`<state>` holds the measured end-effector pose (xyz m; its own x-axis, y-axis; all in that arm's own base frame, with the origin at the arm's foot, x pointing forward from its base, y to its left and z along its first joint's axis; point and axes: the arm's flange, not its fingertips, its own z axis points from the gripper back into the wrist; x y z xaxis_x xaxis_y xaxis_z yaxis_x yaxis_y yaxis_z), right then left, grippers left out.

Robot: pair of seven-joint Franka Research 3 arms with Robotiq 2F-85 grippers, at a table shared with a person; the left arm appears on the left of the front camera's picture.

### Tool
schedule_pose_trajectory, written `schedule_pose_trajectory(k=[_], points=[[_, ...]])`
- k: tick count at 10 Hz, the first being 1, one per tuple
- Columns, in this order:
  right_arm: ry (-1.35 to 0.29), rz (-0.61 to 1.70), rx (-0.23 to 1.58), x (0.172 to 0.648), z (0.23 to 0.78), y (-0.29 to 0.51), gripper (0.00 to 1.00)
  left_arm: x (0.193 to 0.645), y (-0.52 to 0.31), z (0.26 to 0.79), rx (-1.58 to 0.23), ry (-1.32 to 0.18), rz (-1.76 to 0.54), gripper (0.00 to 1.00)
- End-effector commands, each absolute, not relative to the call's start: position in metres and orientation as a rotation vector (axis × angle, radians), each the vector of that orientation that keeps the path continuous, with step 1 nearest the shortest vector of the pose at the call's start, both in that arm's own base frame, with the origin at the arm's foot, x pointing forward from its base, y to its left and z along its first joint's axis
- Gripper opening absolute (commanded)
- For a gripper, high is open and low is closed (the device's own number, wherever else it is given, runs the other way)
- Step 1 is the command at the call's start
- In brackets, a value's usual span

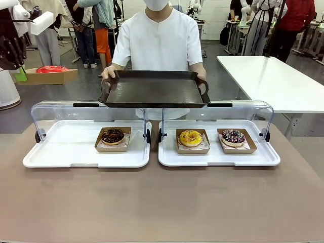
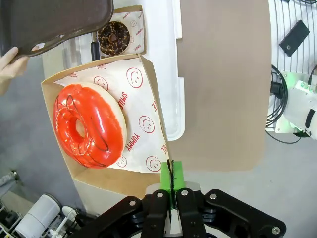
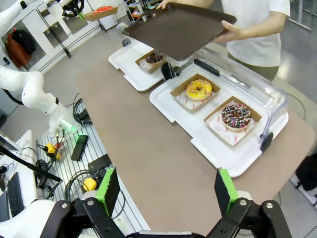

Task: Provide the desired donut to the person.
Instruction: Pick up and lift the Paper togo box containing the Donut pointed at by the person, then place the picked Paper togo box onto the Handle tray extended by the person.

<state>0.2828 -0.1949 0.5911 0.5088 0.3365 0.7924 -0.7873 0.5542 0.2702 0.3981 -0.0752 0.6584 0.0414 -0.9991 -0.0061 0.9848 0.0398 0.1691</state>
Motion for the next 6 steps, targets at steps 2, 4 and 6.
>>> schedule_pose_trajectory(k=[2,4,6], points=[[-0.769,0.756,0.693,0.2835,0.5922,-0.1942,1.0,0.398,-0.0752,0.661,0.149,-0.135,-1.524,0.01],[-0.769,0.756,0.693,0.2835,0.5922,-0.1942,1.0,0.398,-0.0752,0.661,0.149,-0.135,-1.524,0.01],[-0.769,0.756,0.693,0.2835,0.5922,-0.1942,1.0,0.398,-0.0752,0.661,0.149,-0.135,-1.524,0.01]])
